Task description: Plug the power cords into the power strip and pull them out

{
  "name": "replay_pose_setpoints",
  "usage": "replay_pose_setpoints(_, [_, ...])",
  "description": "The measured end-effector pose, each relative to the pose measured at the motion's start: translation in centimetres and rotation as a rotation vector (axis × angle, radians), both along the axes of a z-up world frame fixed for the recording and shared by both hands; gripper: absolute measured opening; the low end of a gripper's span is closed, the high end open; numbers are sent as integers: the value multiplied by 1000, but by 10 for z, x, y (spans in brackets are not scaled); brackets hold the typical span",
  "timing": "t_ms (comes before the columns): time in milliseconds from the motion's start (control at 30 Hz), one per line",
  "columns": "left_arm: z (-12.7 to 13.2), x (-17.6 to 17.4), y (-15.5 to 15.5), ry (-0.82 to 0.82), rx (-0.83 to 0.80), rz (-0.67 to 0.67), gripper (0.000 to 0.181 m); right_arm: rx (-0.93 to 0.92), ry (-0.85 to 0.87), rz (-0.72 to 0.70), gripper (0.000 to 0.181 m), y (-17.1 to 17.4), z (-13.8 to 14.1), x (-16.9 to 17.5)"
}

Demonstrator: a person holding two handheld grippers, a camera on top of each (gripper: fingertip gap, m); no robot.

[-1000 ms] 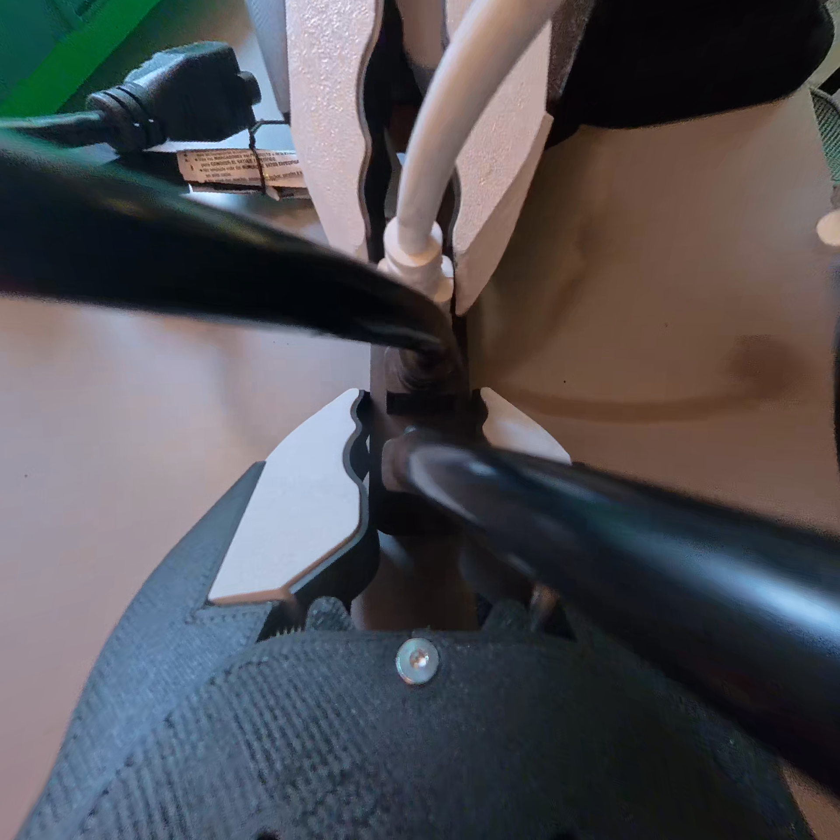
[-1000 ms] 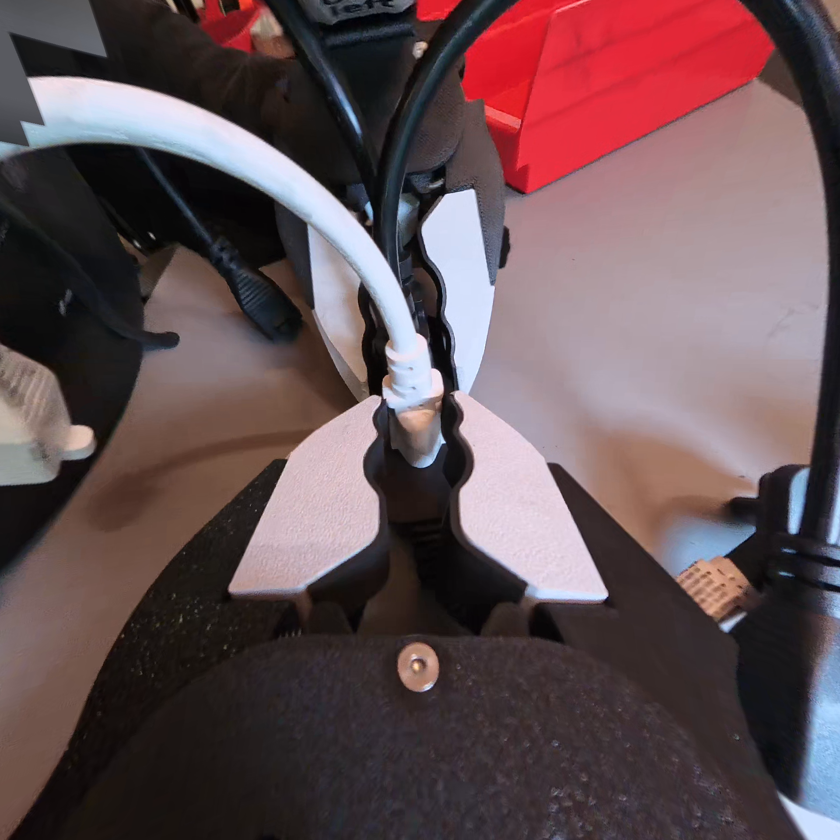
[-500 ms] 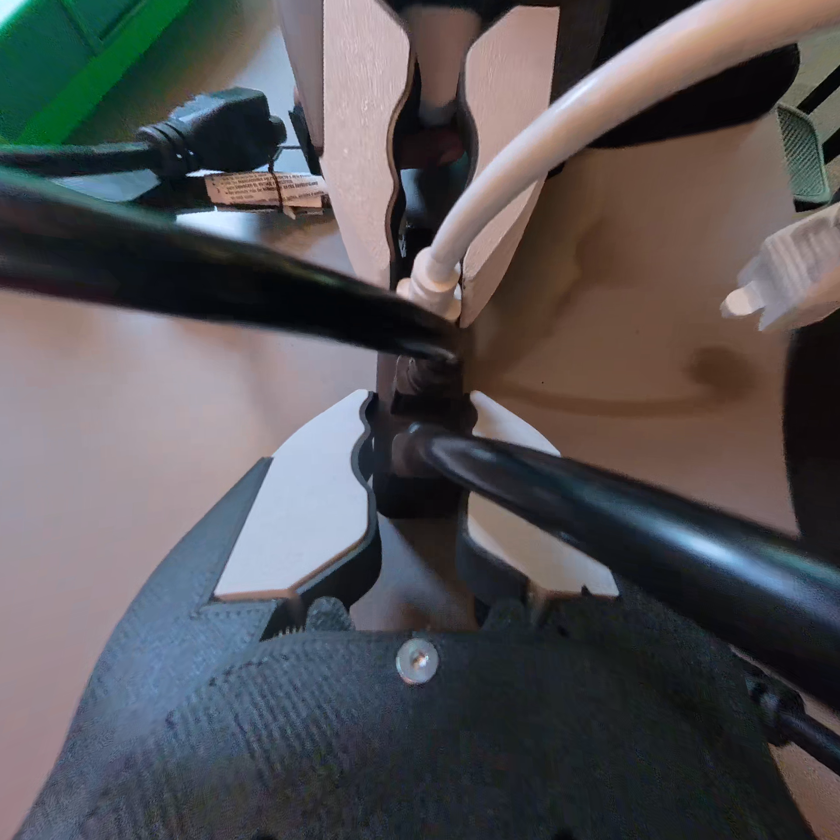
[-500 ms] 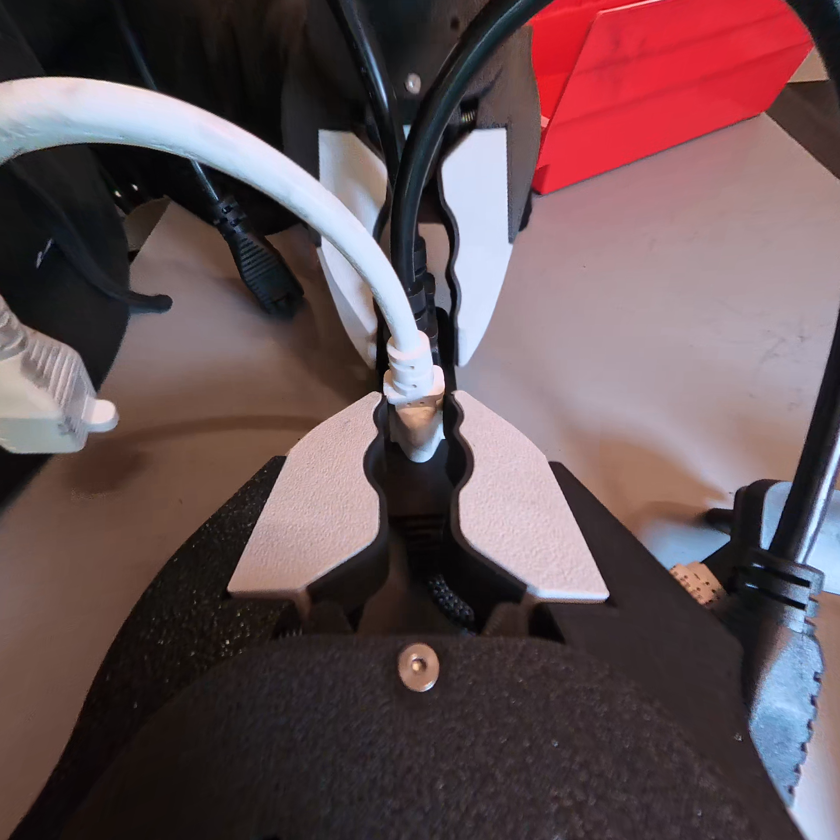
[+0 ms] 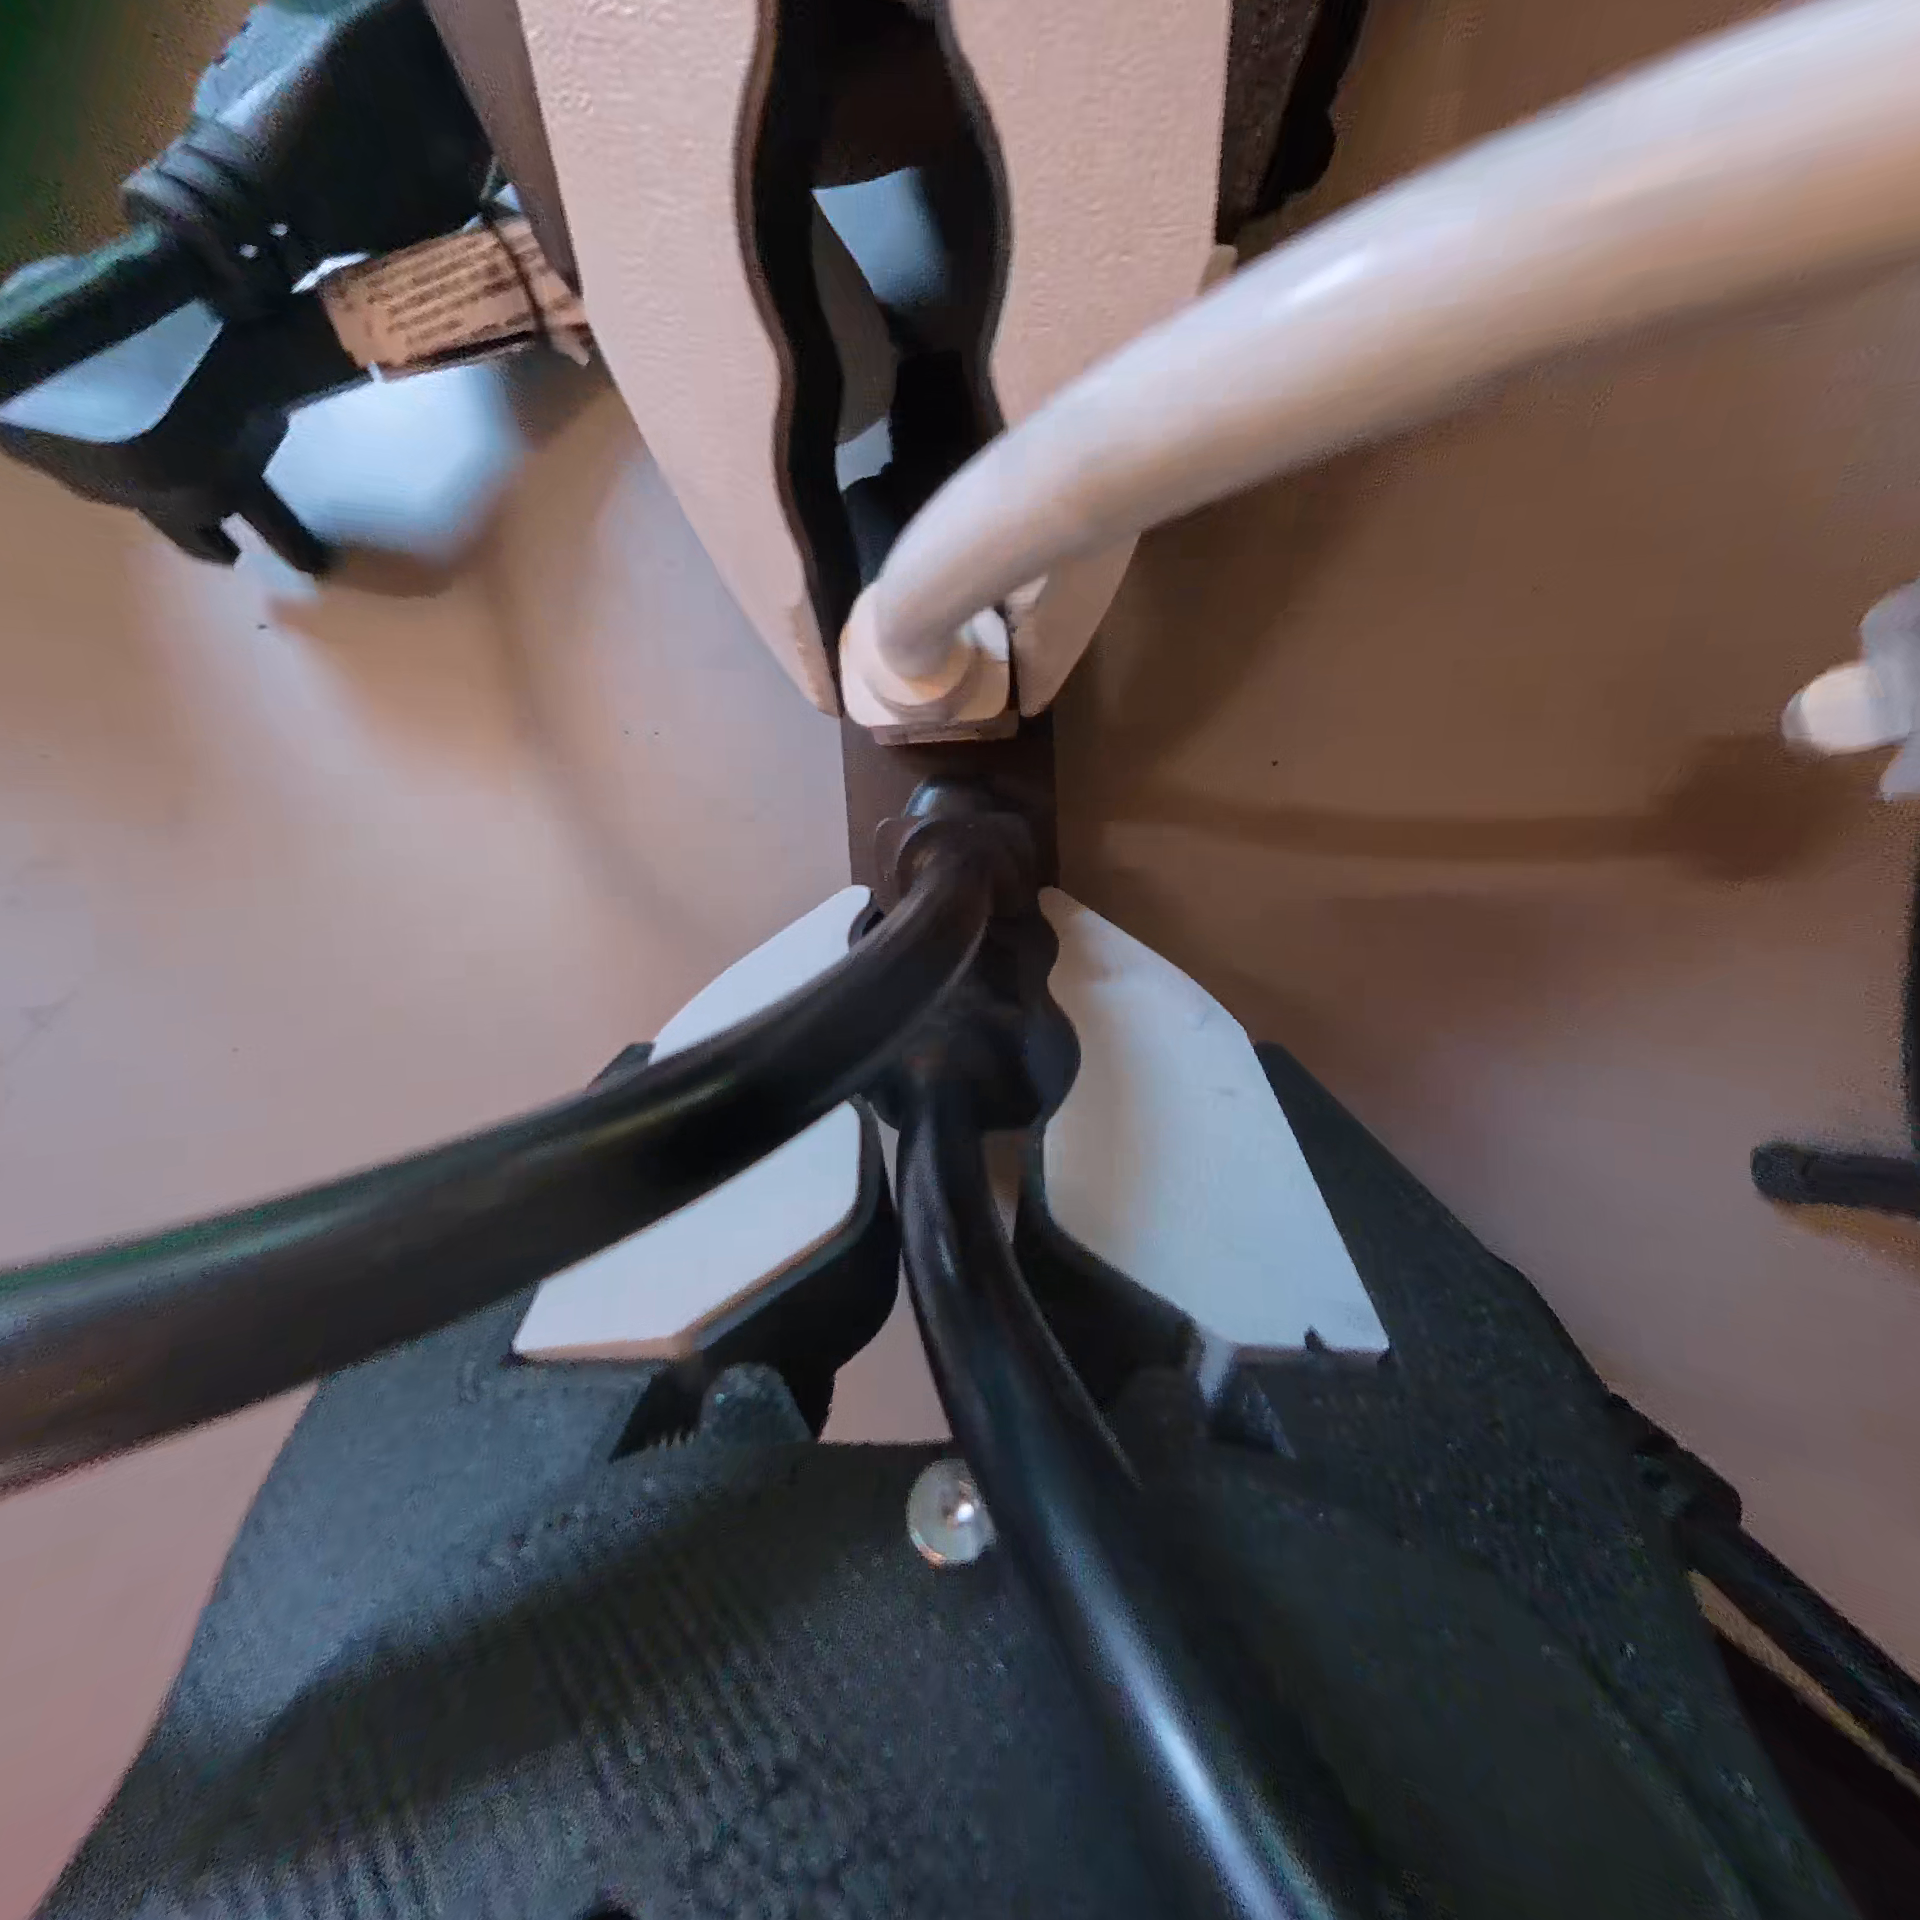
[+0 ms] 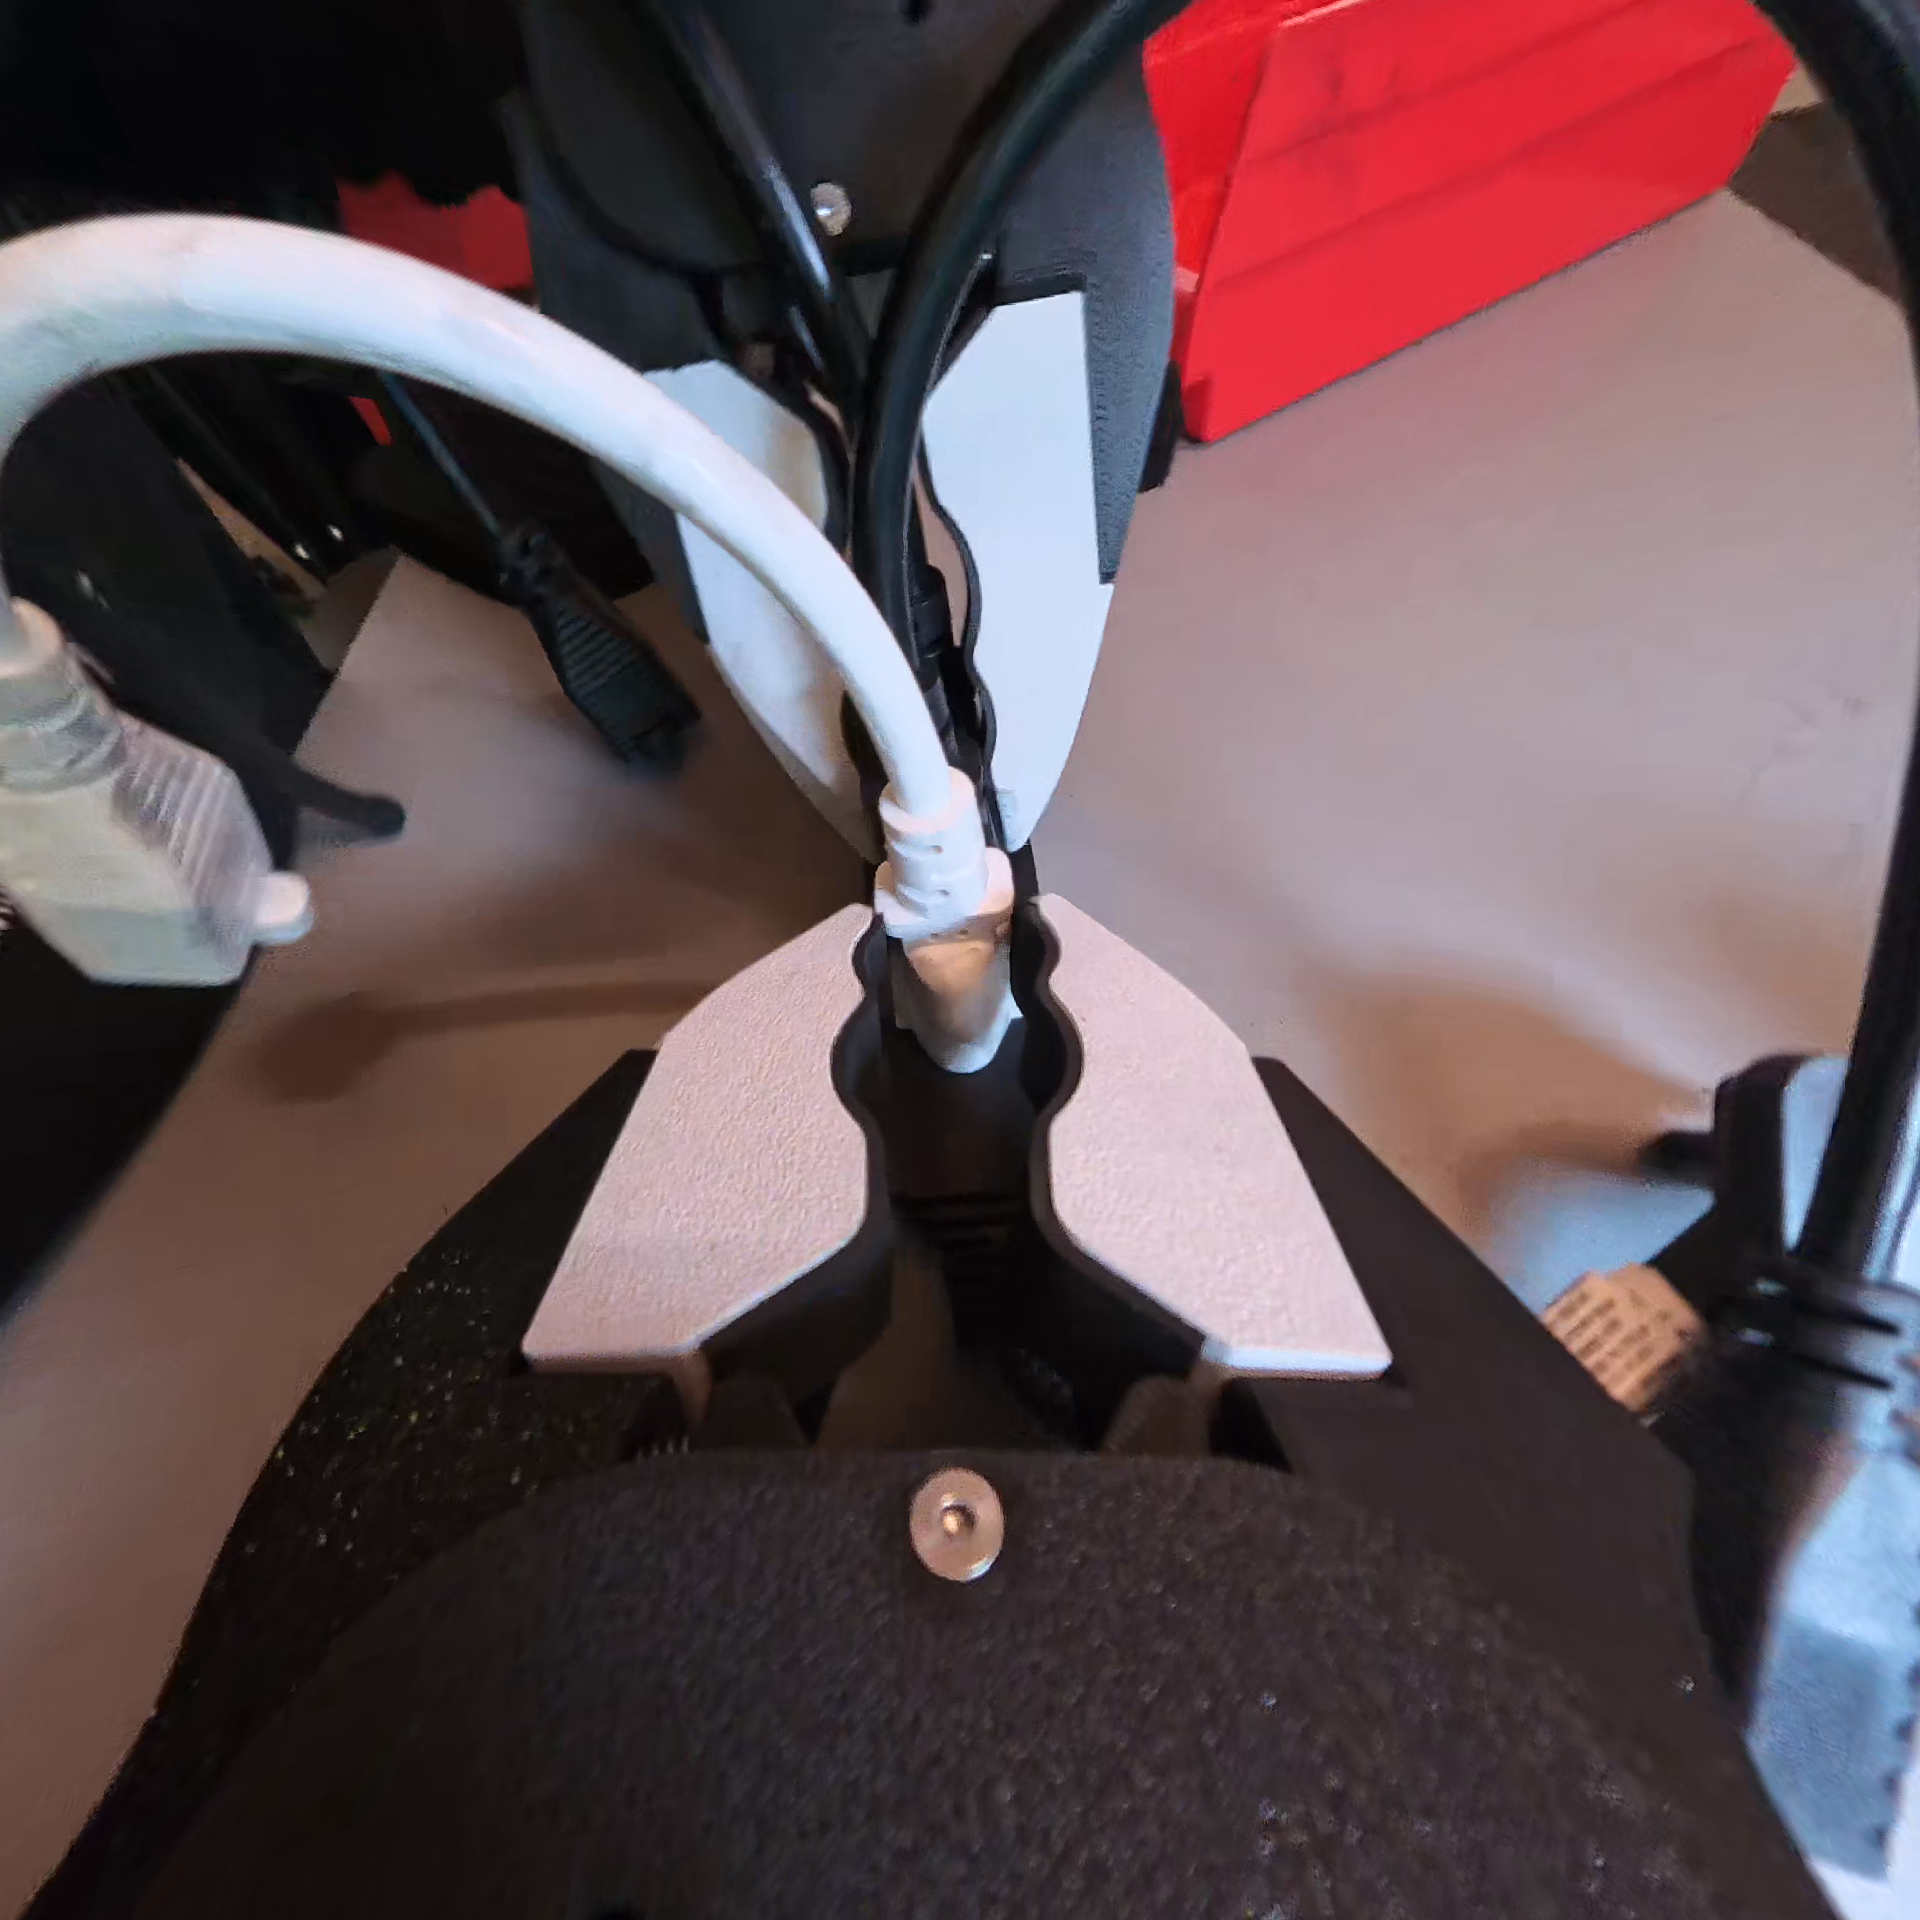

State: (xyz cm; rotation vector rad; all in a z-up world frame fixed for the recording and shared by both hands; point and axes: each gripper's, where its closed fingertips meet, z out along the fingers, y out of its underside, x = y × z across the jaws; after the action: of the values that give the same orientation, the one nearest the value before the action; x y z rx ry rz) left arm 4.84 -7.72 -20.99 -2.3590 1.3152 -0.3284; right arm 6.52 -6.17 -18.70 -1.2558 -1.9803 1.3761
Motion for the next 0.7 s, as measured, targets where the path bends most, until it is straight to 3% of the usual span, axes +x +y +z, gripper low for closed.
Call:
replay_pose_setpoints(100, [-1,1,-3,-22,-52,4,20,147,85,34,21,-8,1,3])
replay_pose_setpoints(200, [-1,5,-7,-30,-49,-8,19,114,78,67,21,-13,2,7])
replay_pose_setpoints(300, [0,2,-2,10,-15,18,21,7,21,13,21,-2,2,1])
replay_pose_setpoints(433, [-1,5,-6,-40,-61,30,19,141,104,57,21,-13,3,8])
replay_pose_setpoints(567, [0,4,-3,4,-7,59,21,-16,20,10,21,-2,4,1])
replay_pose_setpoints(700, [-1,6,-6,-30,-54,64,20,96,89,37,20,-10,5,6])
